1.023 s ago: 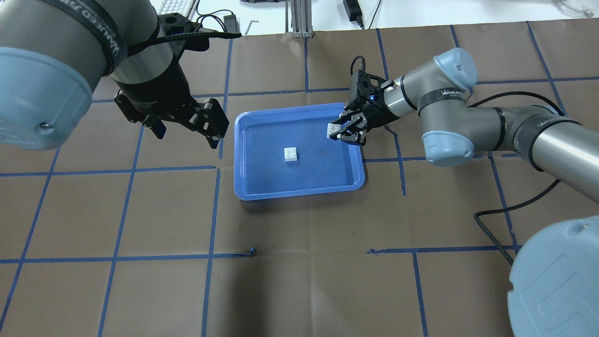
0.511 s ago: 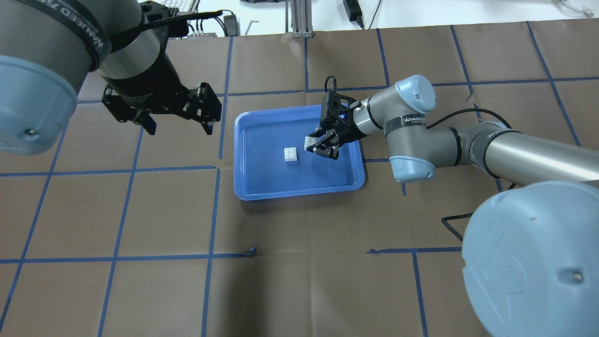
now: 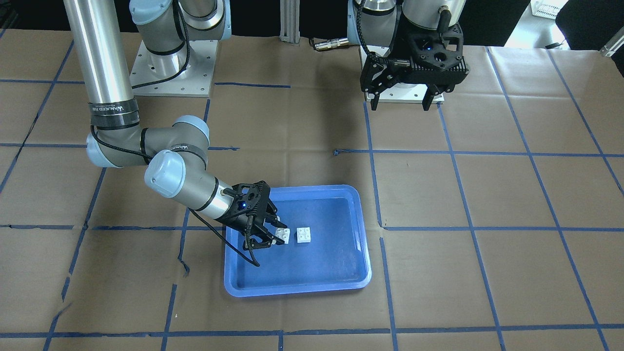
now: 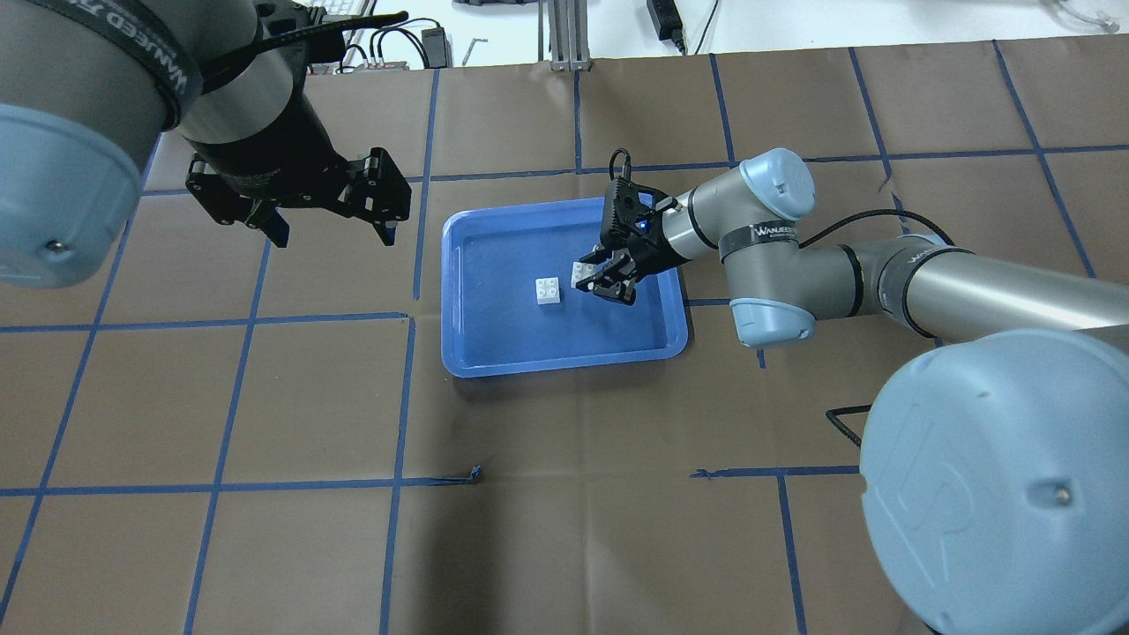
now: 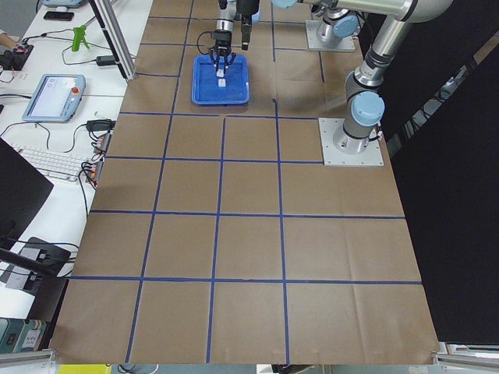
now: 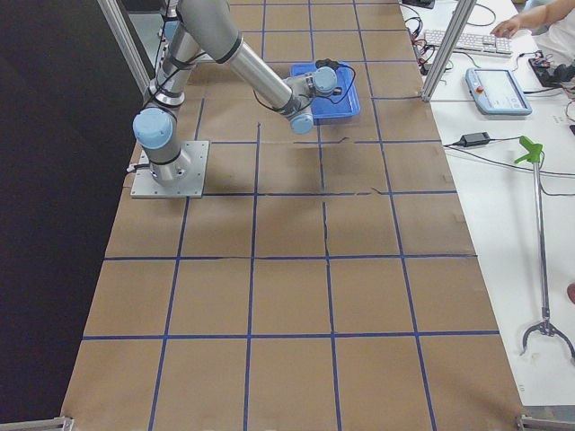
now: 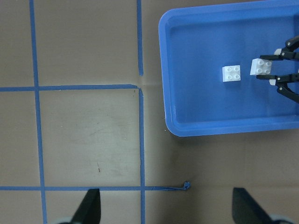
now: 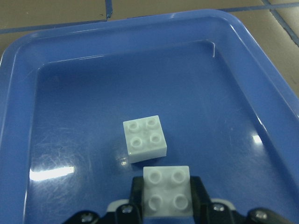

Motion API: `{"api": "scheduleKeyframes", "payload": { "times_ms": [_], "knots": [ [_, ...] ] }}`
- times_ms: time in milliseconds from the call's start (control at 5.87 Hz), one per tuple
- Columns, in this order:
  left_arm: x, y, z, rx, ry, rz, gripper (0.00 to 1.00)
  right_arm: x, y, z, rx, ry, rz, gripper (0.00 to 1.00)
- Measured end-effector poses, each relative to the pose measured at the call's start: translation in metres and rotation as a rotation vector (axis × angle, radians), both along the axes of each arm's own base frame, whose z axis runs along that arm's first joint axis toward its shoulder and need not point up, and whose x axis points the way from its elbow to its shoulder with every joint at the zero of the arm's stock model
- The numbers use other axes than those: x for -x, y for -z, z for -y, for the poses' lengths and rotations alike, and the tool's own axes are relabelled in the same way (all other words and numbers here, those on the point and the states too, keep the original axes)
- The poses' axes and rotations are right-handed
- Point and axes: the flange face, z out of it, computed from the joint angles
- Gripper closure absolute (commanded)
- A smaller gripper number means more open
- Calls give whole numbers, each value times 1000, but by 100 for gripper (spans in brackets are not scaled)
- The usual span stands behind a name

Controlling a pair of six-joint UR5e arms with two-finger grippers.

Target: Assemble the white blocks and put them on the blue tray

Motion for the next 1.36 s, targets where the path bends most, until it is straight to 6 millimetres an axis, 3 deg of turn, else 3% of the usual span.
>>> {"api": "scheduleKeyframes", "payload": {
  "times_ms": [170, 511, 1364],
  "knots": [
    [-12, 1, 4, -6, -24, -2, 1, -6, 6, 0, 2, -11, -1, 78],
    [-17, 0, 6, -9, -36, -4, 1, -23, 13, -2, 10, -38, -4, 78],
    [-17, 1, 6, -10, -36, -6, 1, -25, 15, -4, -1, -36, -9, 78]
  ]
}}
